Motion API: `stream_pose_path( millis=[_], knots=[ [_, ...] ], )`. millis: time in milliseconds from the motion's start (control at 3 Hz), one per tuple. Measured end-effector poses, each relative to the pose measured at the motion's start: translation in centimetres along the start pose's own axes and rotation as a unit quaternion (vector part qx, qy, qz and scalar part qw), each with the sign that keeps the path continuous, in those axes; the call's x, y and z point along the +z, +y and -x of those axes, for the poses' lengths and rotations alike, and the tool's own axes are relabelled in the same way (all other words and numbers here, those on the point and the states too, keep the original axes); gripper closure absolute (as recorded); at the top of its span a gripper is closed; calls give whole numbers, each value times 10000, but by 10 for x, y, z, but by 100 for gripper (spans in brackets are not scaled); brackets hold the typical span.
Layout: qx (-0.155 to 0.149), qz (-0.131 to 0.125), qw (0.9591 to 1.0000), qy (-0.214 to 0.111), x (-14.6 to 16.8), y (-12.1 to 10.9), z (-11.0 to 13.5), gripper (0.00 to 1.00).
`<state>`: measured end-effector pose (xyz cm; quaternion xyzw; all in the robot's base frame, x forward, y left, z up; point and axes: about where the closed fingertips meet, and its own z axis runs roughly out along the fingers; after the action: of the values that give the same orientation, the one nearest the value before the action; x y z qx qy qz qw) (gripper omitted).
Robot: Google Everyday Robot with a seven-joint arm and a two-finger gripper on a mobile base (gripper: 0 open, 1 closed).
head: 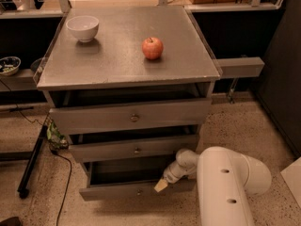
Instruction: Open bottom drawer
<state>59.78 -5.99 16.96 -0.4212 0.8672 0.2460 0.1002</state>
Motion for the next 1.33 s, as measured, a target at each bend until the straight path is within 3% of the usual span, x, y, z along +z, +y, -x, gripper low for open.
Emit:
stream_pose_path(
  millis=[667,1000,1333],
  knots=[
    [16,56,9999,-112,-6,0,2,100],
    [15,173,9990,-403,-12,14,-3,100],
    [15,173,9990,-404,-14,14,-1,100]
  ],
)
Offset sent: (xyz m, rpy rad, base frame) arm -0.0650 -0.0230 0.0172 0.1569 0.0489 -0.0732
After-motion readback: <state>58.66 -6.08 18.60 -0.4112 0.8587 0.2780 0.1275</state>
